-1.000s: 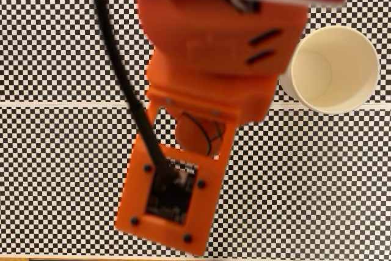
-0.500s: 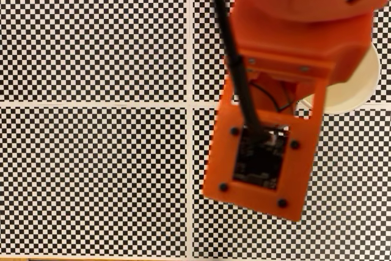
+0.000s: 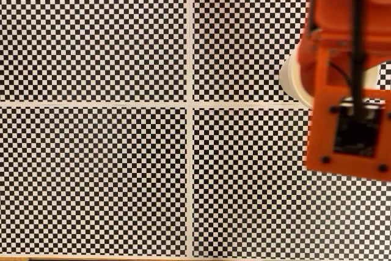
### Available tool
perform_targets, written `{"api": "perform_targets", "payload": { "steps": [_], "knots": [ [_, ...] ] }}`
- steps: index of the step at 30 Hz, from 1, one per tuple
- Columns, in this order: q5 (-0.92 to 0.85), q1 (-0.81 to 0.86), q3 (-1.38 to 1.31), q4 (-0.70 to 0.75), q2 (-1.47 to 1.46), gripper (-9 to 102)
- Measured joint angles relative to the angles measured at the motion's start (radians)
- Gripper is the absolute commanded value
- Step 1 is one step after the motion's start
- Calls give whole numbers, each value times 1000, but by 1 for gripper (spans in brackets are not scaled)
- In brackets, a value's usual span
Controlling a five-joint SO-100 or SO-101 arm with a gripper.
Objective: Grasp basketball and place into cup.
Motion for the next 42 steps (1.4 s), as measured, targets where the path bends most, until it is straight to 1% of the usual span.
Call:
{"api": "perform_targets", "payload": {
  "steps": [4, 10, 16, 26, 42],
  "knots": [
    [41, -75, 2, 0, -31, 0],
    [87, -126, 0, -3, -72, 0],
    [106, -135, -52, -8, -124, 0],
    [95, -97, -114, -3, -138, 1],
    [77, -86, -121, -3, -144, 24]
  ]
}}
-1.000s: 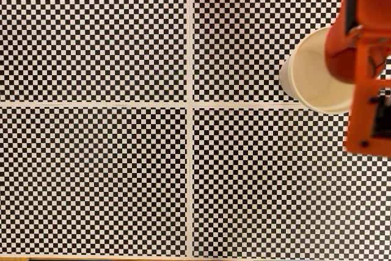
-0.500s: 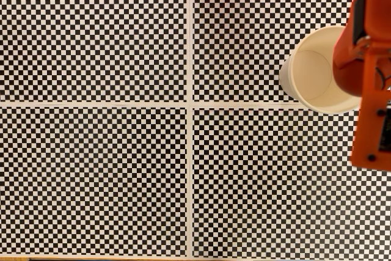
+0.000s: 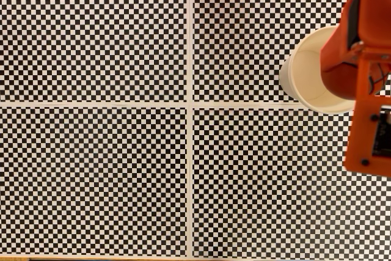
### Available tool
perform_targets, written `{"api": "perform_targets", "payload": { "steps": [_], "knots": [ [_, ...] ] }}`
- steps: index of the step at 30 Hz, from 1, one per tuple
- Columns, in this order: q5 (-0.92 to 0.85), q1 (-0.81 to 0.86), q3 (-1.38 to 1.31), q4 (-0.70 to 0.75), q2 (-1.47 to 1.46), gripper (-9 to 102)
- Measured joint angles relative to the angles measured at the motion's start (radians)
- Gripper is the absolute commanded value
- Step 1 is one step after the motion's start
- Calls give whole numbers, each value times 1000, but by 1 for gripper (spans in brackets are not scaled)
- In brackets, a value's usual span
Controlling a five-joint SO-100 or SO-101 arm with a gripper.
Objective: Grasp basketball and place into cup.
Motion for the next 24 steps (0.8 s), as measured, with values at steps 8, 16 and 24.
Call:
{"api": "perform_targets", "payload": {
  "steps": [8, 16, 24],
  "knots": [
    [-6, 14, -11, 0, -6, 31],
    [-6, 11, -11, 0, -12, 42],
    [12, 9, -18, -12, -31, 45]
  ]
}}
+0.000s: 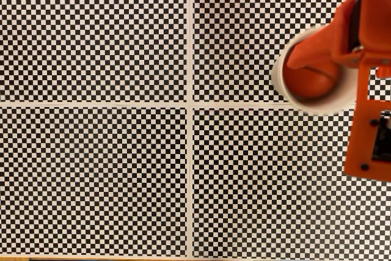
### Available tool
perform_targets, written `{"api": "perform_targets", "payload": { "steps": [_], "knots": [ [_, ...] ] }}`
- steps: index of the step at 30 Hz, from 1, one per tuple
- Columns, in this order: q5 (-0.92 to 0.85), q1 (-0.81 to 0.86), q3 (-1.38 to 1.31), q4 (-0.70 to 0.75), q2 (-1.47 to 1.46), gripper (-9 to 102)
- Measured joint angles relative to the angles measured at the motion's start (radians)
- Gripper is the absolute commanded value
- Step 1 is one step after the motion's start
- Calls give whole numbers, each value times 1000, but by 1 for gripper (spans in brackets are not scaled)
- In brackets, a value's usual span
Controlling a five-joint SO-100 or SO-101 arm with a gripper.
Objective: Grasp basketball and place into cup.
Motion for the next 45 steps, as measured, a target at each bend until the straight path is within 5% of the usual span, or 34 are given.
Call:
{"api": "perform_targets", "payload": {
  "steps": [8, 21, 45],
  "knots": [
    [17, -15, -6, -11, -11, 42],
    [29, 38, -6, -11, -11, 0],
    [-204, 407, -288, -11, -86, 0]
  ]
}}
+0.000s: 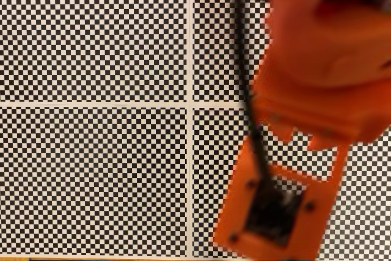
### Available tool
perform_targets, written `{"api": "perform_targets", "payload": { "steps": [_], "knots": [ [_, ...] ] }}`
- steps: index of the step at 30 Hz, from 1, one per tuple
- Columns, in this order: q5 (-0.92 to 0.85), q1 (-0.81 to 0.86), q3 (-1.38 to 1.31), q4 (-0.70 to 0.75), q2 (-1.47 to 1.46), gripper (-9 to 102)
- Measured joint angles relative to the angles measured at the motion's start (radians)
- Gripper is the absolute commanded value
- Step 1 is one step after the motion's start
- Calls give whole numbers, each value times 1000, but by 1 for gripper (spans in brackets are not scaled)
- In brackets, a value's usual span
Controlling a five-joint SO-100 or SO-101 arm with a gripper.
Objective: Grasp basketball and place into cup.
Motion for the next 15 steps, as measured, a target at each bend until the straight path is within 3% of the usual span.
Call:
{"api": "perform_targets", "payload": {
  "steps": [9, 15],
  "knots": [
    [-281, 167, -459, -2, -305, 0],
    [-428, 242, -598, 18, -318, 0]
  ]
}}
